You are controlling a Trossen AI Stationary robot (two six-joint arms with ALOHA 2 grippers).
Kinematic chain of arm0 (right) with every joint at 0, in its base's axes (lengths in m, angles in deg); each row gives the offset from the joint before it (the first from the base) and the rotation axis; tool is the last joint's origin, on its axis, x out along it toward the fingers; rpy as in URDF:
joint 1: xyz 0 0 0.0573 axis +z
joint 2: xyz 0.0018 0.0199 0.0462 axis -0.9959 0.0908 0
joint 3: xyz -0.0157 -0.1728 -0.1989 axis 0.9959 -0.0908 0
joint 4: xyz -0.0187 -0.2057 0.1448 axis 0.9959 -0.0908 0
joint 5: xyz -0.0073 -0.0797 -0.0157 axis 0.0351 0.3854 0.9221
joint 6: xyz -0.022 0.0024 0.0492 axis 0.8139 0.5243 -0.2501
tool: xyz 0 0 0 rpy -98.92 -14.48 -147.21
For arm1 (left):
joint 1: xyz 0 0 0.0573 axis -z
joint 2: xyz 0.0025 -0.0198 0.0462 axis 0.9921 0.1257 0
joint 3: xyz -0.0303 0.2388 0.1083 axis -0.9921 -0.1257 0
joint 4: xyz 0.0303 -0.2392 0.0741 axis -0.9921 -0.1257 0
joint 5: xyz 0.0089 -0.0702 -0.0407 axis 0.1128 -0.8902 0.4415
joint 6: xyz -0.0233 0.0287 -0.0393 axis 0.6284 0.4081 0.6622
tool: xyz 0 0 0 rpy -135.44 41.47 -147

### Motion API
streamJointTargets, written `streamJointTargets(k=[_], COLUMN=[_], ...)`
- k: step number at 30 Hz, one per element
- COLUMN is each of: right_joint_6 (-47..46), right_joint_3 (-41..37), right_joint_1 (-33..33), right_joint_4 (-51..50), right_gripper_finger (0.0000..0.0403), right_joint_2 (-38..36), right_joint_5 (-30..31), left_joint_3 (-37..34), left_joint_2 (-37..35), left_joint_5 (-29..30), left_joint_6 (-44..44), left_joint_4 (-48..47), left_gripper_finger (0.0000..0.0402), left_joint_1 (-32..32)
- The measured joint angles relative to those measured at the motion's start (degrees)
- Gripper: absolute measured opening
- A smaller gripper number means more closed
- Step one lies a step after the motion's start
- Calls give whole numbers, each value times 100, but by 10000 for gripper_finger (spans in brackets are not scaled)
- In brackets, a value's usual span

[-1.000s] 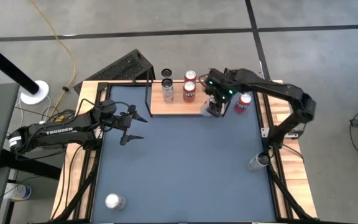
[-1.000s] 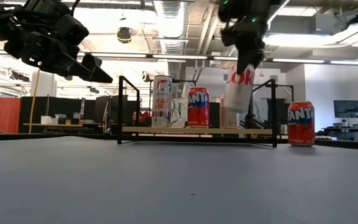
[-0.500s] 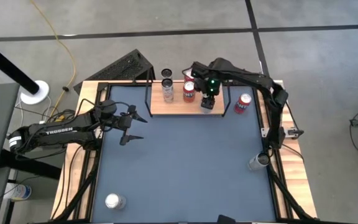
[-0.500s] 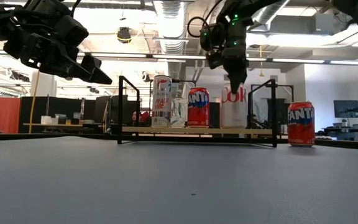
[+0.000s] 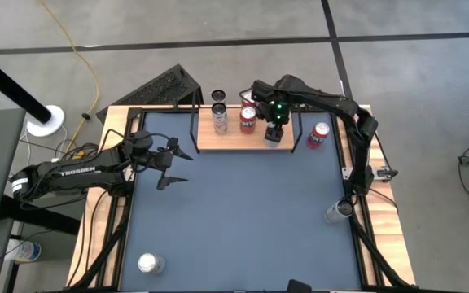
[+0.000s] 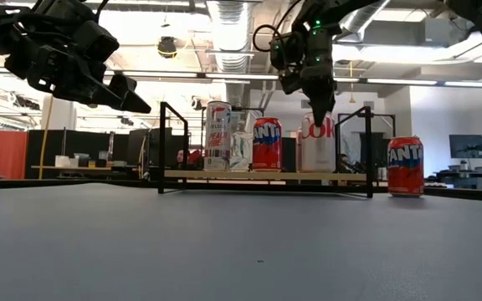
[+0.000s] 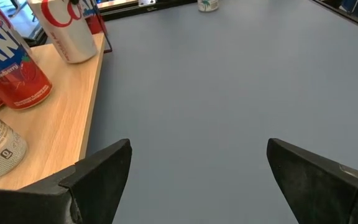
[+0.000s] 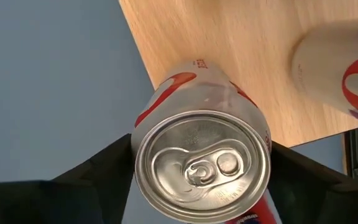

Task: Place canned beverage on shelf
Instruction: Put the right silver soda can on the shelf aligned with the other silver soda can

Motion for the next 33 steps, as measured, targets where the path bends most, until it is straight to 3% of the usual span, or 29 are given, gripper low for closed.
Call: streamJointTargets(k=[7,16,21,23,27,33], right_joint_6=[-119,-324,-629,-792,-1344,-1641], right_joint_3=[82,1127,1492,1283,318,-2024], right_joint_1=[-11,175,672,1015,1866,2755], right_joint_4=[-57,-571,-756,-679,-61,2672], right_gripper_finger=[351,349,341,333,307,260], right_joint_2=[-4,-11,-77,-274,-1095,-2581], right_joint_5=[176,194,-29,12,732,1490], left_joint_3=[0,0,0,0,0,0], left_joint_2=[0,0,0,0,0,0], left_joint_5=[-2,-2,-2,-3,-7,-15], left_joint_6=[0,0,2,4,99,307], left_joint_4=[-1,-2,-9,-28,-48,5], left_gripper_finger=[364,364,364,364,364,364], left_joint_1=[0,0,2,0,1,2])
